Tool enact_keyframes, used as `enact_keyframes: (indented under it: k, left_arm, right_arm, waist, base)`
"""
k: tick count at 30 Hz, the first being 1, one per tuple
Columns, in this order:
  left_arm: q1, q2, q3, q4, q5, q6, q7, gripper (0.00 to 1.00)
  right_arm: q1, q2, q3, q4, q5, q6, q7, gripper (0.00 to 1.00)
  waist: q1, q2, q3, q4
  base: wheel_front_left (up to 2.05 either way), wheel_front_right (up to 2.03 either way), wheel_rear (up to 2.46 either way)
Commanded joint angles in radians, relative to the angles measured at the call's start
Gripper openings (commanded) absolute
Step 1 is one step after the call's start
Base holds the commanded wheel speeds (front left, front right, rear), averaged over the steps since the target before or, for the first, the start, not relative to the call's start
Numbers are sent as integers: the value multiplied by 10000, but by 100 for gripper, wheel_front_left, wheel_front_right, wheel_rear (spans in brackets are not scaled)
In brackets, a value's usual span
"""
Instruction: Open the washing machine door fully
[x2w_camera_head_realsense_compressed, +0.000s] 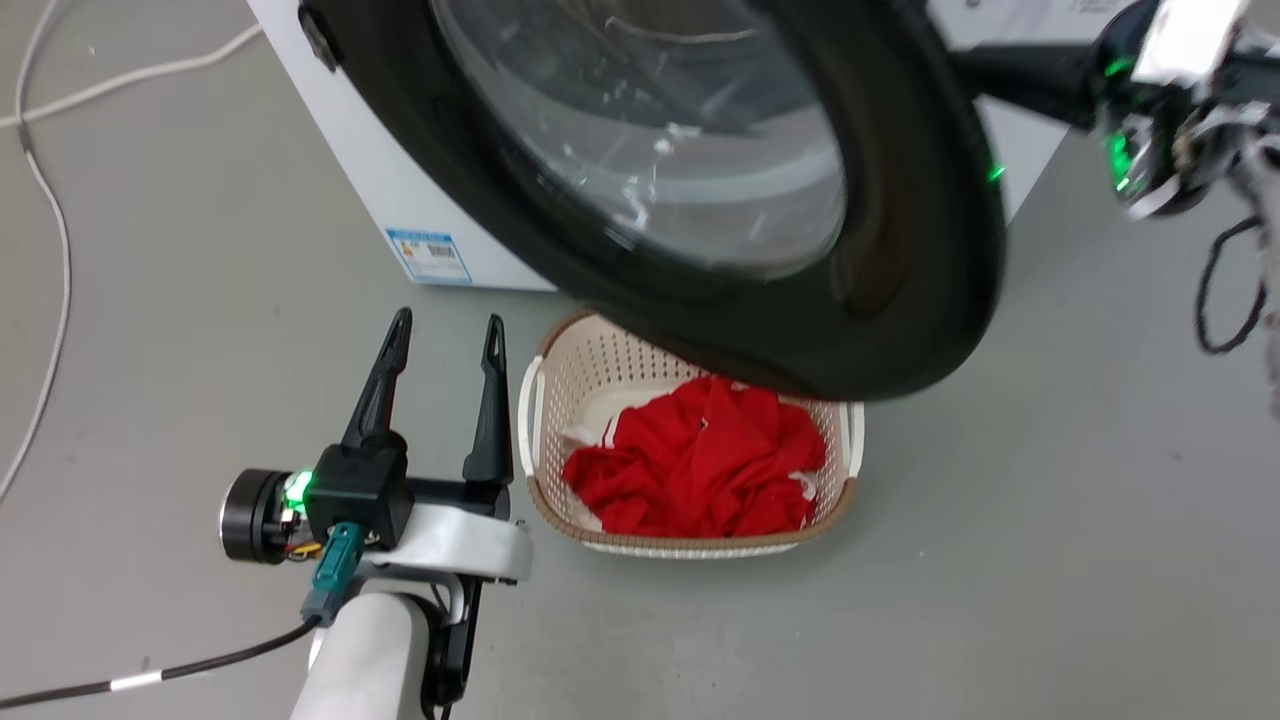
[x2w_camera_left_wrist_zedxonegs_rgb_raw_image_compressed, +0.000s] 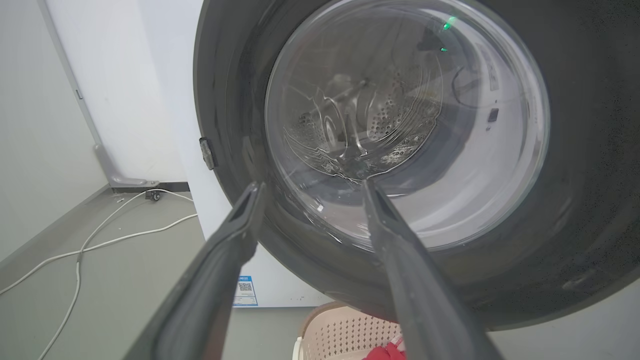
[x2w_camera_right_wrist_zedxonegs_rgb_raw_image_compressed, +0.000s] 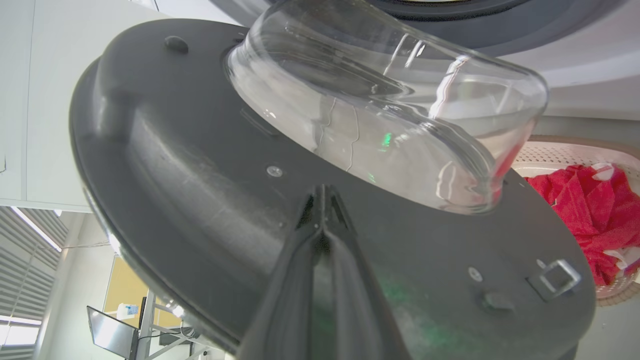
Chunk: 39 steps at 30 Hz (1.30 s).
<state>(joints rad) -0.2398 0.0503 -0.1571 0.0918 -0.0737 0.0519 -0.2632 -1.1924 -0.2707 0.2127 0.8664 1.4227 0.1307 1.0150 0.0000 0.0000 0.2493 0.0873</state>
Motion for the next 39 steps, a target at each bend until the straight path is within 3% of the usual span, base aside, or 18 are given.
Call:
enact_keyframes:
  k: [1,17,27,31,39]
  left_arm:
    - [127,-2,36,13,52,-66,-22,100]
    - [886,2,209,327,164,-367,-22,100]
    - [829,0,141,386,46,-286,-22,100]
    - [857,0,123,405,10,-258,-22,100]
    - [1058,-2,286,324,2,-180,-22,100]
  right_arm:
    - [255,164,60,-142,55,0,96,0]
    - [2349,1712,620,-1587,132,0,482,0]
    - [3052,2142,849,-2360,567,0,571,0]
    - [3453,2139,489,-2899,773,0,-34,0]
    - [5013,1726,-1399,-4392,1358,0,-2156,0]
  waist:
    - [0,0,-391,-80]
    - [0,0,-1546,195]
    - [0,0,-1566,181]
    - [0,0,-1631,97]
    - [0,0,-1719,-319]
  base:
    - [0,0,0]
    - [0,0,0]
    - [0,0,0]
    - [0,0,0]
    - [0,0,0]
